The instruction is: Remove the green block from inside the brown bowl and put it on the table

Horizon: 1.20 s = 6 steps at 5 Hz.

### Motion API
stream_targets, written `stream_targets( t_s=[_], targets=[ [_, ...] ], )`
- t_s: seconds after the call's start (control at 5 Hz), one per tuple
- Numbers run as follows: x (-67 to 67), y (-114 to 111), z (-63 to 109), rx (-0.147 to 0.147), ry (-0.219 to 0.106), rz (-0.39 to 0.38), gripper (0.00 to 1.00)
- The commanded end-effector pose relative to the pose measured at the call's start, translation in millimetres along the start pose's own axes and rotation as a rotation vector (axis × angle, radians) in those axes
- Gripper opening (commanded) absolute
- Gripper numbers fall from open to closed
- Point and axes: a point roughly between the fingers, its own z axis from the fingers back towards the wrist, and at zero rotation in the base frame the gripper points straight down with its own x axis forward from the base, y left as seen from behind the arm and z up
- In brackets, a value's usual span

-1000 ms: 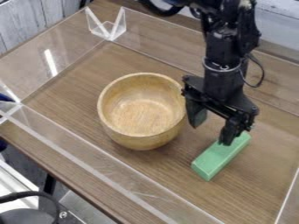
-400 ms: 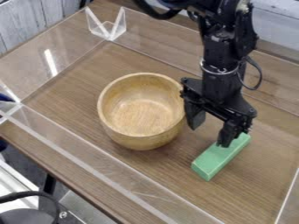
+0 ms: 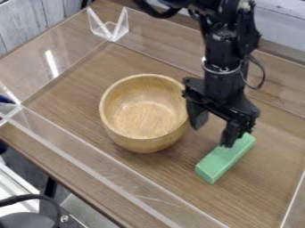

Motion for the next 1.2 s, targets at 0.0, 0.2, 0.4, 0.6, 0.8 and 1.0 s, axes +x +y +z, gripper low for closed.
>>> stream_targets(
  t_s=[0.0,0.2,0.4,0.6,0.8,1.0],
  targets=[
    [8.3,2.2,17.6,-0.002,-0.073,0.006,1.00],
    [7.8,2.9,18.1,-0.003,-0.080,0.007,1.00],
    [7.1,3.7,18.4,-0.004,-0.085,0.007,1.00],
    [6.6,4.3,19.6,-0.005,-0.092,0.007,1.00],
    [5.9,4.6,19.6,-0.007,-0.097,0.006,1.00],
    [4.8,4.5,18.9,-0.010,-0.099,0.003,1.00]
  ],
)
